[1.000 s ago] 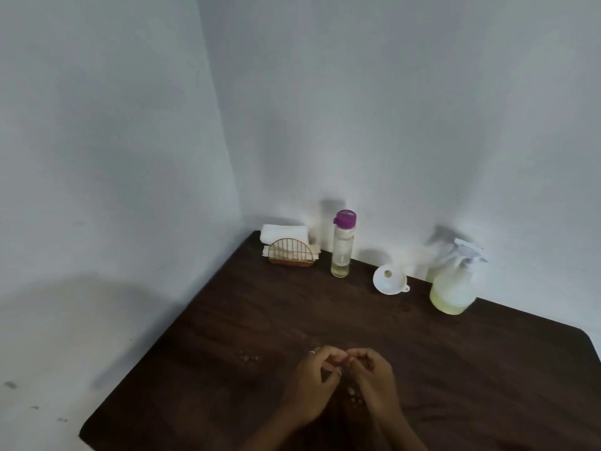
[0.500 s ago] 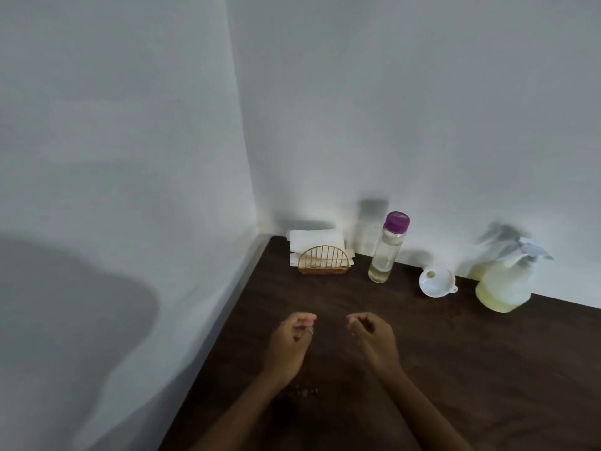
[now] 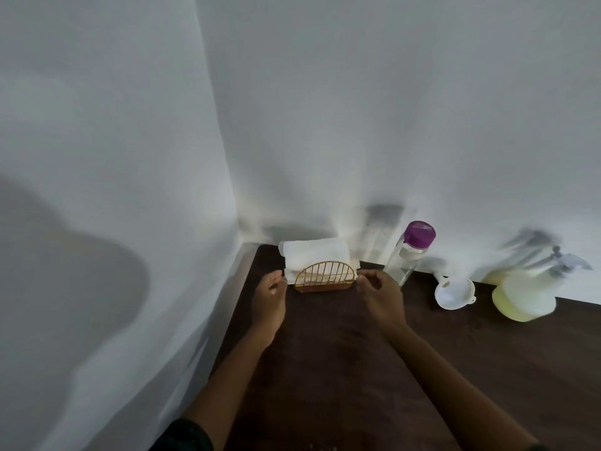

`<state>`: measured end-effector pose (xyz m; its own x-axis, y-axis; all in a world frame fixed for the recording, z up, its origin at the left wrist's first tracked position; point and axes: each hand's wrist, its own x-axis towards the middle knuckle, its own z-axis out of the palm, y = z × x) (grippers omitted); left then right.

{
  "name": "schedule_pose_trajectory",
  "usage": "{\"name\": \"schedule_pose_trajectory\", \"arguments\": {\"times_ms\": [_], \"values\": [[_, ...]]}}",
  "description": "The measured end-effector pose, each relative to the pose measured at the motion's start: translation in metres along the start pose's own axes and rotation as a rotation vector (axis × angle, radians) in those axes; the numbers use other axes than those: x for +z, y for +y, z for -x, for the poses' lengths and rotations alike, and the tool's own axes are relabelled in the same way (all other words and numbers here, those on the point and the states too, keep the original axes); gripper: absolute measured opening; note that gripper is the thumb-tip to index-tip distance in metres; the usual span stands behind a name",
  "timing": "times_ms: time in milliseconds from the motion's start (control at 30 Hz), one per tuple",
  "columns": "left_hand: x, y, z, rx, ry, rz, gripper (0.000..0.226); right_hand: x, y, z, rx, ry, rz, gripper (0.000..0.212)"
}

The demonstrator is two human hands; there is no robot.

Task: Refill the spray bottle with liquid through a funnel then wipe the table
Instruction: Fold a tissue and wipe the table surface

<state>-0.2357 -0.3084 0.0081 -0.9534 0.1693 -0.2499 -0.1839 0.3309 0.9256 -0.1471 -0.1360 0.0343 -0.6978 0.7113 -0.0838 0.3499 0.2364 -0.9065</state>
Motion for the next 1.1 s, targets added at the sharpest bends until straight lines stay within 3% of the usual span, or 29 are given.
{"name": "schedule_pose_trajectory", "arguments": {"times_ms": [300,500,833,1100], "values": [[0.018,0.001,-0.045,-0.033,-0.008,0.086,0.035,0.029,0.005,-0.049,0.034,0.01,0.063,0.023],[0.023,0.0,-0.052,-0.021,0.032,0.155,0.029,0.039,0.004,-0.06,0.07,0.077,0.033,0.005],[0.02,-0.005,-0.057,0.01,0.024,0.187,0.029,0.039,0.007,-0.059,0.025,0.092,0.04,0.005],[0.019,-0.008,-0.058,-0.004,0.0,0.161,0.028,0.036,0.012,-0.054,0.119,0.101,-0.055,0.008]]}}
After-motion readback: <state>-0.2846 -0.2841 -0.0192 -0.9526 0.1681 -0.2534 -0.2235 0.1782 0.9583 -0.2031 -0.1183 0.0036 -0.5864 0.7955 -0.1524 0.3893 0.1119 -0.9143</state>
